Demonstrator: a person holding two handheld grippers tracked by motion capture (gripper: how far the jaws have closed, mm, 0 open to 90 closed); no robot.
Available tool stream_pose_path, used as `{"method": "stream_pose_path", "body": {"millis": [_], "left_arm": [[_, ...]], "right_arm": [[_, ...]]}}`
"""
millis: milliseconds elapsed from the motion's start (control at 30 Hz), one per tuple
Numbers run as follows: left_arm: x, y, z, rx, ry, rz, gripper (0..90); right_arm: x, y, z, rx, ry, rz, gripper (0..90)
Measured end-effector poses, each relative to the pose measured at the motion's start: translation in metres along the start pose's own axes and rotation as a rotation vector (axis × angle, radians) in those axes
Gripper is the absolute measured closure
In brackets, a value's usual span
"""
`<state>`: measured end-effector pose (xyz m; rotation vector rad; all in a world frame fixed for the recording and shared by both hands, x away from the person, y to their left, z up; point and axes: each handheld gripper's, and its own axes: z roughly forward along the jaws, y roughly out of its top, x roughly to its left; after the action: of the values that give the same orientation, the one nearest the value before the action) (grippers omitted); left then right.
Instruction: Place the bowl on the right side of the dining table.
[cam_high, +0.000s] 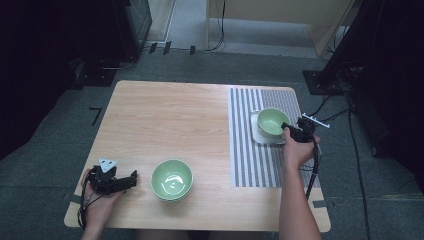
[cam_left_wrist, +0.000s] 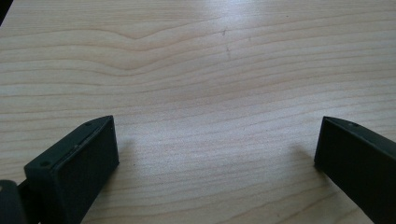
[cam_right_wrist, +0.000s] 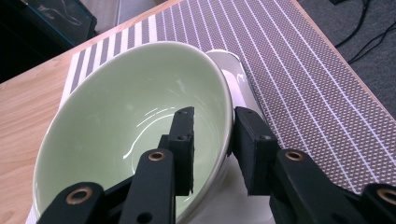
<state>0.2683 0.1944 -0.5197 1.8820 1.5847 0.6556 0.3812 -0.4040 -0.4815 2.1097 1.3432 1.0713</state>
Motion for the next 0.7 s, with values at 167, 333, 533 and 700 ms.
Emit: {"method": "stream_pose_path", "body": {"millis": [167, 333, 533, 700], "left_arm": [[0.0, 0.0, 0.0, 0.001, 0.0, 0.002, 0.0], [0.0, 0.0, 0.0, 0.001, 0.0, 0.002, 0.0], [0.0, 0.0, 0.0, 0.0, 0.0, 0.0, 0.0], [0.0, 0.0, 0.0, 0.001, 0.0, 0.002, 0.0]], "right_arm": [[-0.002, -0.003, -0.003, -0.007, 0.042, -0.013, 60.6], [0.006, -0.004, -0.009, -0.051, 0.044, -0.107, 25.9], [0.006, -0.007, -0.016, -0.038, 0.06, -0.145, 22.4], [0.008, -0.012, -0.023, -0.034, 0.05, -0.197, 24.7]]}}
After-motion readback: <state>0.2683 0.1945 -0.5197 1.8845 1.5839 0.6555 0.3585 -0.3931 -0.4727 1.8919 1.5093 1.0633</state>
